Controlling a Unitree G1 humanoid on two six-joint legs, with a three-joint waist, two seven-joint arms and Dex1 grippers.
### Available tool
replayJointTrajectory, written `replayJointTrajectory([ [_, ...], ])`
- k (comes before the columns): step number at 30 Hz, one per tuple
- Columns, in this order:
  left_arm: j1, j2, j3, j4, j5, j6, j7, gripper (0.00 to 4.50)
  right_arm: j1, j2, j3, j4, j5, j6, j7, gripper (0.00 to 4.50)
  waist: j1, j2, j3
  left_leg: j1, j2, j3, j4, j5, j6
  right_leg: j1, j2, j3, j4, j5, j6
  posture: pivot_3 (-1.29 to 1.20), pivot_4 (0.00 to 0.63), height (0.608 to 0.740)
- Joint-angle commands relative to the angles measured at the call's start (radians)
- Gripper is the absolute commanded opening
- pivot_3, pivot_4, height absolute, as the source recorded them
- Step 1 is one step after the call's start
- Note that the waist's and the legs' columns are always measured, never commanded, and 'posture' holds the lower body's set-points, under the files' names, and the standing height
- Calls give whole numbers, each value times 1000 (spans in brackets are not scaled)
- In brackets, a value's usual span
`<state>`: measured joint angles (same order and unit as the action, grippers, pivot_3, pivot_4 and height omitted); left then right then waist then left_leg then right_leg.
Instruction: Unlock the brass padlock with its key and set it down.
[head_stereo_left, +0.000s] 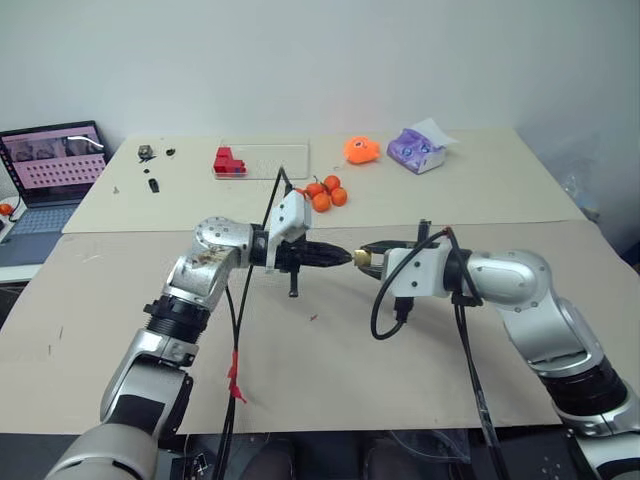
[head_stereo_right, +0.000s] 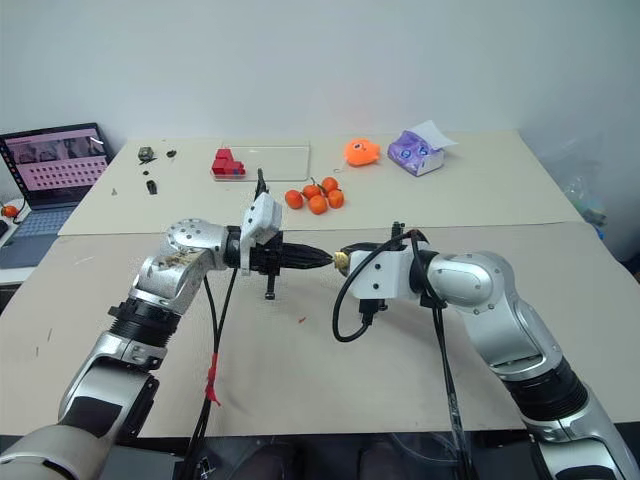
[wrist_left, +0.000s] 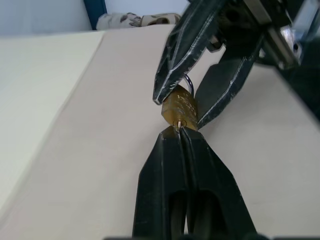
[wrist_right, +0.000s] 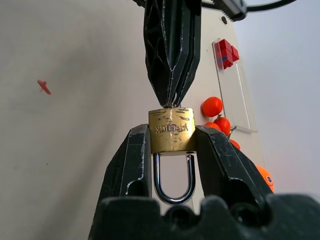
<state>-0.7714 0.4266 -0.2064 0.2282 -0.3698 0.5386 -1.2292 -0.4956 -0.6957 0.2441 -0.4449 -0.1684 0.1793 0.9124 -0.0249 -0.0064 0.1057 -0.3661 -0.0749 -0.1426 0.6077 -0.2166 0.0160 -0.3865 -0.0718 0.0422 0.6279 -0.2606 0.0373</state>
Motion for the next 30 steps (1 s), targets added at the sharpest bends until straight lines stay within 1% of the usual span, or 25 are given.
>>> replayJointTrajectory([
  [1, -3, 8, 29, -77, -101, 248, 27, 1672, -31, 6, -28, -75, 34, -34, -8, 911, -4, 0, 0, 0, 1, 0, 0, 0, 1, 0, 1, 0, 1, 0, 0, 0, 150, 740],
  [2, -5, 7, 38, -85, -115, 282, 34, 1943, -30, 6, -29, -76, 34, -34, -7, 911, -5, 0, 0, 0, 1, 0, 0, 0, 1, 0, 2, -1, 1, 0, 0, 0, 150, 740],
  [3, -22, -12, 86, -69, -162, 353, 66, 2331, -30, 6, -30, -75, 35, -32, -9, 911, -6, 0, 0, 0, 2, 0, 1, 0, 1, 0, 2, -1, 1, 0, 0, 0, 150, 740],
  [4, -39, -26, 126, -49, -199, 417, 94, 2612, -31, 6, -30, -73, 36, -31, -10, 911, -5, 0, 0, 0, 2, -1, 1, 0, 1, 0, 2, -1, 1, 0, 0, 0, 150, 740],
  [5, -50, -29, 149, -32, -218, 463, 114, 3039, -32, 5, -30, -71, 36, -32, -11, 911, -4, 0, 0, 1, 2, -1, 1, 0, 1, 0, 2, -1, 1, 0, 0, 0, 150, 740],
  [6, -55, -22, 156, -22, -228, 494, 118, 3334, -32, 4, -31, -68, 36, -33, -12, 911, -4, 0, 0, 1, 2, -1, 1, 0, 1, 0, 2, -1, 2, 0, 0, 0, 150, 740],
  [7, -56, -12, 160, -18, -235, 519, 117, 3788, -32, 3, -31, -66, 37, -34, -12, 911, -4, 0, 0, 2, 2, -1, 1, 0, 1, 0, 2, -1, 2, 0, 0, 0, 150, 740],
  [11, -77, 10, 204, -19, -296, 621, 115, 3788, -28, 0, -34, -57, 36, -42, -12, 911, -10, 0, 0, 3, 3, 0, -1, 0, 1, 0, 3, 0, 2, 0, 0, 0, 150, 740],
  [17, -72, 53, 190, -58, -332, 646, 84, 3788, -25, 0, -33, -43, 32, -52, -14, 911, -11, 0, 0, 2, 2, 0, -1, -1, 0, 0, 0, 0, 1, 0, 0, 0, 150, 740],
  [24, -84, 33, 195, -53, -347, 642, 109, 3788, -27, 2, -32, -43, 32, -53, -13, 911, -4, 0, 0, 2, 1, 0, -1, 0, 0, 0, -2, 0, 1, 0, 0, 0, 150, 740],
  [30, -100, -4, 192, -28, -343, 616, 135, 3788, -33, 4, -31, -57, 37, -36, -9, 911, 2, 0, 0, 2, 1, 0, -1, 0, 0, 0, -2, 0, 0, 0, 0, 0, 150, 740],
])
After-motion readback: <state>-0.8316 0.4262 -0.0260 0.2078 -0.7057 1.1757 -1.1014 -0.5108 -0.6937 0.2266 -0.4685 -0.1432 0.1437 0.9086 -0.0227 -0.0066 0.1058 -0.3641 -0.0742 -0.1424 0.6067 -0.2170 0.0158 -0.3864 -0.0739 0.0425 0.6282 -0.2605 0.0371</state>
